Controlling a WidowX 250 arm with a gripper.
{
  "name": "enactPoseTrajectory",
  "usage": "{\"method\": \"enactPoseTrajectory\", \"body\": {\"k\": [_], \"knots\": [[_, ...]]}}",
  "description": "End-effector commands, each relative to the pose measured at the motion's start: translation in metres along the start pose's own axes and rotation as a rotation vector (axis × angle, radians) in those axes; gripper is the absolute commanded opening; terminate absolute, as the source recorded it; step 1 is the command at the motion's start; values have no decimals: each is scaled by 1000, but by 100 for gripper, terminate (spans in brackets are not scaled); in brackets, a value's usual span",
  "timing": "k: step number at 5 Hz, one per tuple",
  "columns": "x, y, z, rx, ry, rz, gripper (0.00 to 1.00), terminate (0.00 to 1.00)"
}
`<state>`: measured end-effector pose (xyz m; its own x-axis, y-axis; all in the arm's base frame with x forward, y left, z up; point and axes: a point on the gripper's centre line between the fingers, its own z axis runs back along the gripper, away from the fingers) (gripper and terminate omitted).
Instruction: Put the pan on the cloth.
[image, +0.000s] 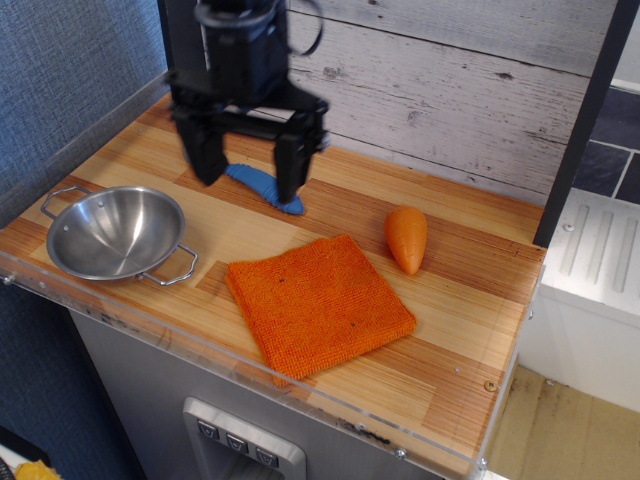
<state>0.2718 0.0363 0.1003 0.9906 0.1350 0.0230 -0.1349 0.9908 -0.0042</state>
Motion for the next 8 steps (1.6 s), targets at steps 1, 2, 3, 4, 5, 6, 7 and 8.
{"method": "enactPoseTrajectory", "body": {"k": [1, 2, 3, 4, 5, 6, 7, 8], "knots": [[-2, 31, -22, 122, -10, 205, 100, 0], [-3, 49, -32, 196, -33, 325, 100, 0], [5, 61, -41, 188, -33, 383, 100, 0], [15, 69, -48, 210, -55, 416, 100, 0], [19, 73, -56, 255, -66, 424, 100, 0], [21, 75, -62, 289, -87, 445, 100, 0], [21, 73, -68, 308, -90, 448, 100, 0], [17, 71, -72, 344, -86, 450, 0, 0]]}}
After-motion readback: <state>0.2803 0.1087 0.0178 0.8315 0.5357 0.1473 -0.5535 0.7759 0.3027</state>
